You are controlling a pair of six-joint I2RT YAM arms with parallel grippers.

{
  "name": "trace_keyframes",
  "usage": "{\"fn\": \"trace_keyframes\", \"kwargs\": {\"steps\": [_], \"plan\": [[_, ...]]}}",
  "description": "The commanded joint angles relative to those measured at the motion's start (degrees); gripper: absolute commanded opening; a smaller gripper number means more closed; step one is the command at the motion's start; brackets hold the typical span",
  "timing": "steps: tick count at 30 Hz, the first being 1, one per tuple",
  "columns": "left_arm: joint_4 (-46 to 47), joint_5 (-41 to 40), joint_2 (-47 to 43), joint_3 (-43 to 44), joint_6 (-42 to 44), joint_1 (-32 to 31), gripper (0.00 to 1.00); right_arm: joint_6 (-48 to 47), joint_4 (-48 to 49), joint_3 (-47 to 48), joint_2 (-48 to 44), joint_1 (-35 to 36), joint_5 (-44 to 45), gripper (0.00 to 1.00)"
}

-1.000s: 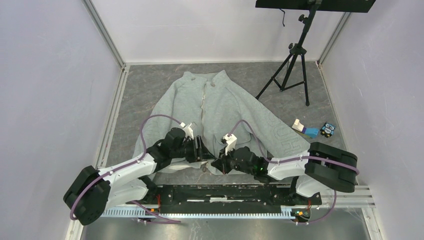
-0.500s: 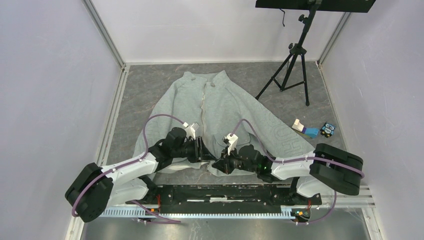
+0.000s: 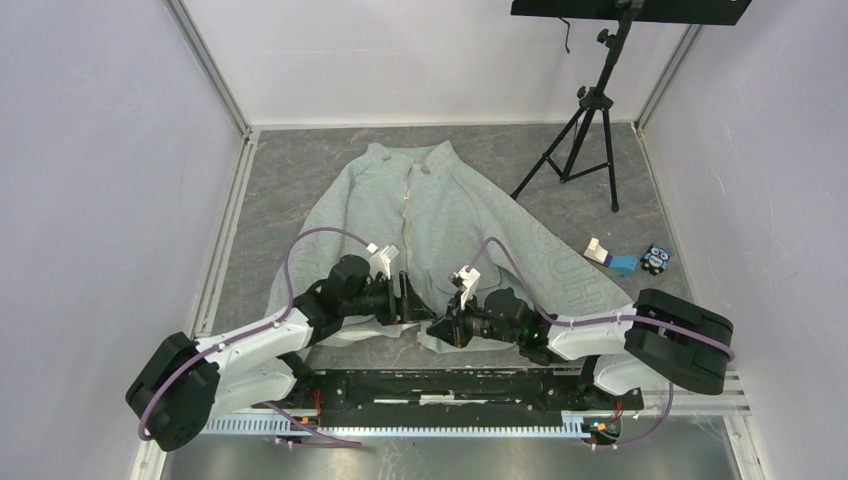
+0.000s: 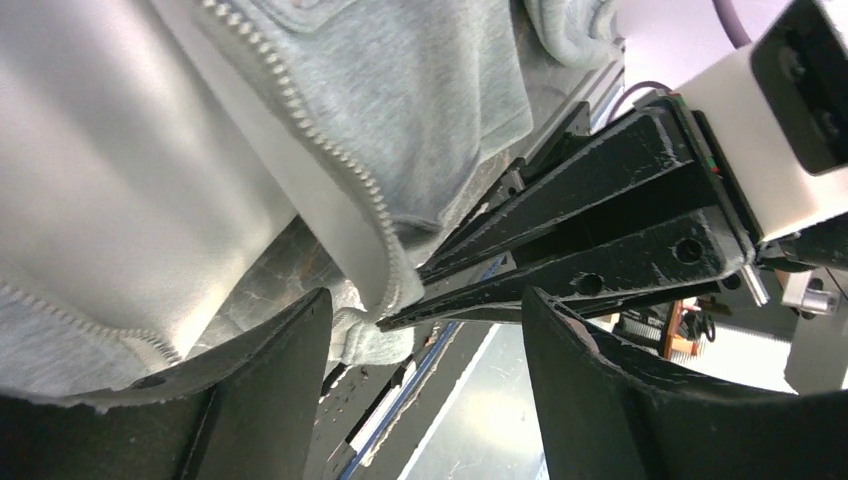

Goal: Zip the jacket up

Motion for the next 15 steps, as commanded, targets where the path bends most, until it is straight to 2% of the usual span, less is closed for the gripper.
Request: {"fn": "trace_keyframes", "kwargs": {"steps": [1,5,9,15], "plan": [[7.1,4.9,1.0,-0.3,-1.1,-0.3,0.75,-0.1,3.7,-0.9,-2.0,-0.5,-1.9,0.17],[9.7,6.3,1.1,-1.5,-2.9,-0.4,0.73,0.0,3.7,-1.2,-2.2,-1.4,-2.1,0.18],[10.3,6.4,0.4,-2.4,-3.8,-0.4,0.62,0.1,3.9,-1.9,-2.8,-1.6,-1.5,0.18],[10.3,5.5,-0.7,-3.9,-5.0,-0.4,0.54,-0.3,2.5,-1.9,-3.6,-2.1,-1.1,0.20]]}}
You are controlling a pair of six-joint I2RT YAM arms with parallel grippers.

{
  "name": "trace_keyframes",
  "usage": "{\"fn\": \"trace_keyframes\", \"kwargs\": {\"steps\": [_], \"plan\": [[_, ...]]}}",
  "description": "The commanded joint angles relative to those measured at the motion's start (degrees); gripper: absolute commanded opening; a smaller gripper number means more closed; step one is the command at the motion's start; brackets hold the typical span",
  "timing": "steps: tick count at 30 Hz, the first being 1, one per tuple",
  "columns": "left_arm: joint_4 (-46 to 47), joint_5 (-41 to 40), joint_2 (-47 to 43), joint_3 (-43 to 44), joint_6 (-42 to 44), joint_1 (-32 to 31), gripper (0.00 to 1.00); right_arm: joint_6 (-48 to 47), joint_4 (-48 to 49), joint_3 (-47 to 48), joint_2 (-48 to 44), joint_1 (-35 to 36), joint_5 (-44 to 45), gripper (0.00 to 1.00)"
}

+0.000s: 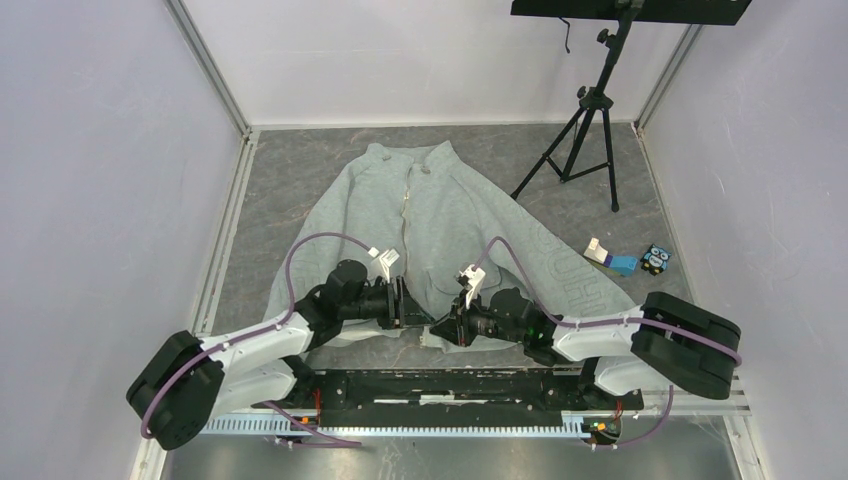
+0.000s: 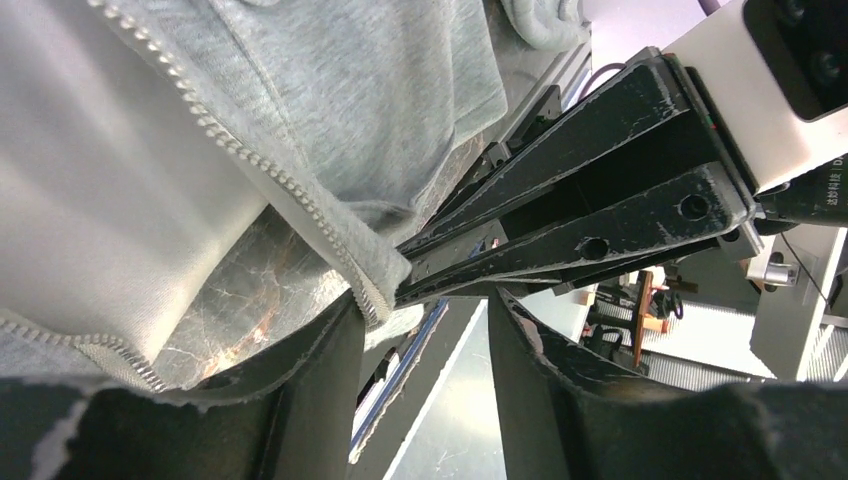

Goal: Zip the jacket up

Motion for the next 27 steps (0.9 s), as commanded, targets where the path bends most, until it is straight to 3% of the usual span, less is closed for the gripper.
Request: {"fn": "trace_keyframes", "kwargs": {"steps": [1,7,9,11,16,21,27], "plan": [[2.8,1.2,-1.5,-0.8,-2.3,-0.3,0.53,-0.3,2.1,-0.3,-1.7,-0.3,0.0,0.21],[2.8,1.4,-0.7,0.1,-2.8,-0.4,0.46,-0.9,1.1,0.2,-1.8,-0.3,-0.6,0.25],[2.2,1.3,-1.0,0.2,-2.5,-0.4,0.48,-1.0,1.5,-0.7,-2.3,-0.3,0.0,0.25],[-0.2,0.8,-1.8,0.6,-1.7,-0.4,0.58,-1.4,1.3,-1.0,-2.5,-0.3,0.0,0.20],[-0.8,0.2,-4.2,0.1,-1.9,-0.3,0.61,-1.7,0.9,-0.7,-2.6,-0.4,-1.0,0.01],[-1.3,0.5,-5.3,-0.1,-2.7,-0.4,0.54,-1.6,0.6,-0.6,-2.3,-1.1,-1.0,0.00],[-2.2,0.0,-4.4,0.4,-1.5,-0.4,0.53,-2.0,1.2,-0.4,-2.5,-1.1,-1.8,0.00]]}}
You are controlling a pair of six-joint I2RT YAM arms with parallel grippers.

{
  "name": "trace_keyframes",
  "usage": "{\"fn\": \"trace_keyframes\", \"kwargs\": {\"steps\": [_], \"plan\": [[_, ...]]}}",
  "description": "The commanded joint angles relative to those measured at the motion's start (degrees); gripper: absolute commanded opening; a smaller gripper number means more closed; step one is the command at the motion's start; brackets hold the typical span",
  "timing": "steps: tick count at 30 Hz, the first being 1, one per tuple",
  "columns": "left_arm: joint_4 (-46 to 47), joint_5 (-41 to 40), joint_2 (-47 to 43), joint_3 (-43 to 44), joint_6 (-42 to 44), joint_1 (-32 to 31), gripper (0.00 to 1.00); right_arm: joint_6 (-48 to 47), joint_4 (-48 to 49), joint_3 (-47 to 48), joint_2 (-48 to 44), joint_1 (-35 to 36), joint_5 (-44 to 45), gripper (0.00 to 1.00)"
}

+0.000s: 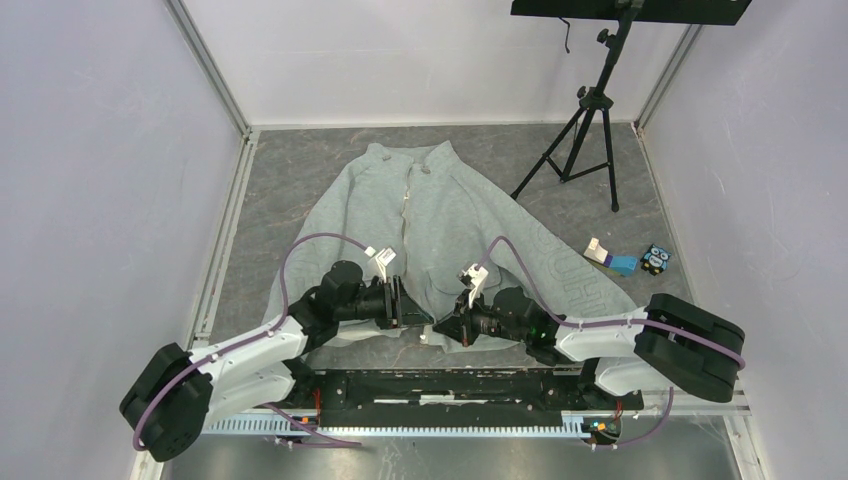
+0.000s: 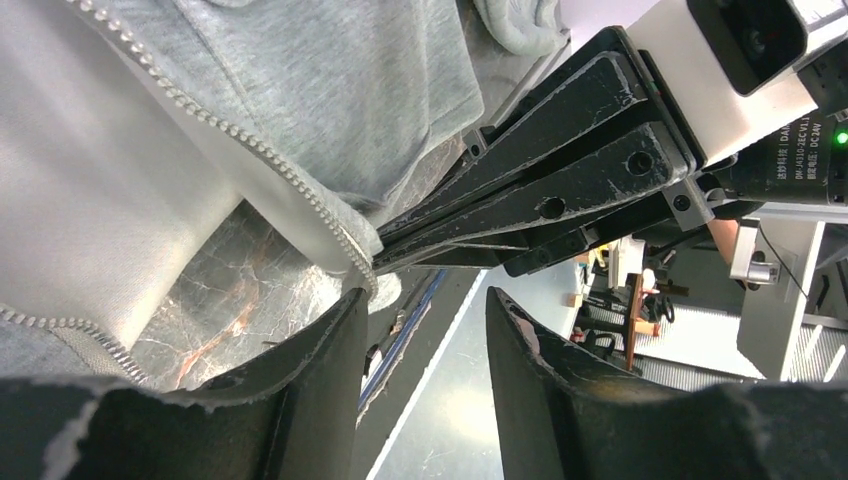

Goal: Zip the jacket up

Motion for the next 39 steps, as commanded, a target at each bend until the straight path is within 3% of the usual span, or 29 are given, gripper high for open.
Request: {"fn": "trace_keyframes", "kwargs": {"steps": [1,6,9,12,17,25,31,35,39], "plan": [[-2.4,-0.5,0.5,1.6,0.8,-0.3,0.54,-1.1,1.7,0.4,-1.2,-0.2,-1.3,0.00],[-8.2,-5.8,-0.5,3.1,3.3,-0.3,0.63,-1.2,1.3,0.8,-1.3,-0.5,-2.7,0.00],[-9.8,-8.3,-1.1,3.1,4.0,-0.3,0.75,-1.0,2.3,-0.1,-1.7,-0.5,-2.4,0.00],[-5.4,-6.0,0.2,2.3,3.0,-0.3,0.82,-1.2,1.7,0.9,-1.3,-0.7,-3.4,0.00],[1.4,-1.1,5.9,2.8,2.8,-0.4,0.81,-0.6,3.9,1.1,-0.4,-0.7,-4.5,0.00],[4.8,-1.1,5.4,0.4,0.4,-0.4,0.56,-0.8,3.8,1.2,0.4,-1.5,-5.1,0.00],[5.3,-1.4,5.6,-0.7,-0.9,-0.4,0.43,-0.7,3.1,1.7,0.5,-2.1,-5.7,0.00],[5.5,-1.3,5.7,-0.3,-0.7,-0.4,0.26,-1.0,3.2,1.5,-0.1,-2.1,-5.3,0.01],[4.8,-1.6,5.5,0.3,-1.4,-0.4,0.17,-2.1,0.1,1.8,-1.1,-2.1,-3.7,0.16]]}}
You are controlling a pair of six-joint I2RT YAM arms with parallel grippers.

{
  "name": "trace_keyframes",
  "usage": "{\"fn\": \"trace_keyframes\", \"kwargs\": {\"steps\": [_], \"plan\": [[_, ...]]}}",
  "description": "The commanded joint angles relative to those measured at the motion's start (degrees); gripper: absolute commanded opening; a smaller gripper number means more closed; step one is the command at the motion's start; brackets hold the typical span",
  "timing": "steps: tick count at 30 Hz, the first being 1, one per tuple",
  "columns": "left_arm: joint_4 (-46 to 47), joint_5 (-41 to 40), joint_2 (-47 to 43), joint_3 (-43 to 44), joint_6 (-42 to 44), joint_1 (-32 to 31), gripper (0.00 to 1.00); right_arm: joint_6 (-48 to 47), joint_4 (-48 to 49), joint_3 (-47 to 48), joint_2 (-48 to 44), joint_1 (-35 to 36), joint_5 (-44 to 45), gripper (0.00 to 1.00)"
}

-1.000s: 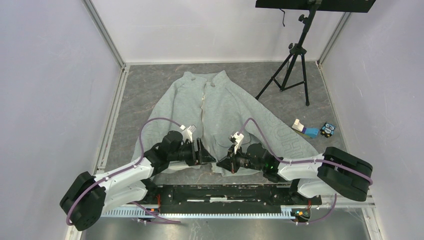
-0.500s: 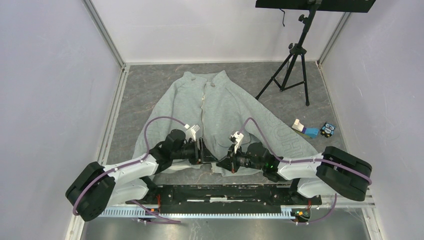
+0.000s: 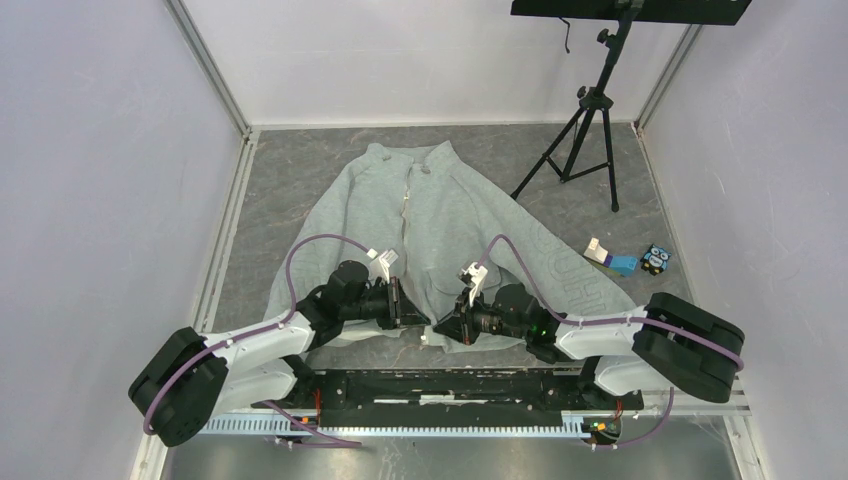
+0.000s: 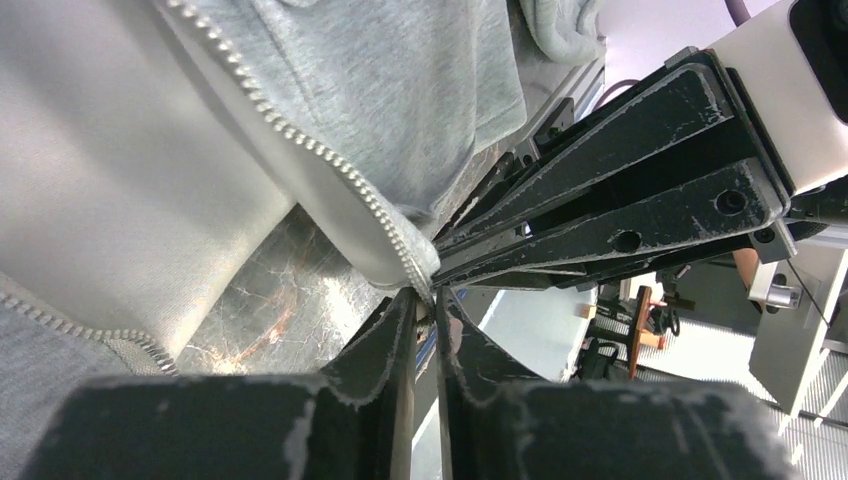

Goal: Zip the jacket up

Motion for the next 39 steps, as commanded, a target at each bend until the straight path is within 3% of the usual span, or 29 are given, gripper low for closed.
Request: {"fn": "trace_keyframes", "kwargs": {"steps": [1,6,13,30,39], "plan": [[2.3,0.3,-0.3,0.8,-1.9,-0.4,0.13,-2.0,-1.5,1.9,-1.7,-0.1,0.4,0.19],[1.6,0.0,-0.6,1.5,-1.4,-0.4,0.03,-0.6,-0.7,0.3,-4.2,0.3,0.7,0.35],[1.2,0.1,-0.5,2.1,-1.2,-0.4,0.02,0.3,-0.6,0.2,-6.1,3.0,2.1,0.48],[0.1,0.4,-1.9,1.9,-2.0,-0.4,0.02,1.7,2.3,2.7,1.0,3.3,4.2,0.47],[-0.8,0.9,-1.7,2.6,-1.4,-0.4,0.02,2.0,4.6,2.3,2.0,3.1,4.2,0.32]]}}
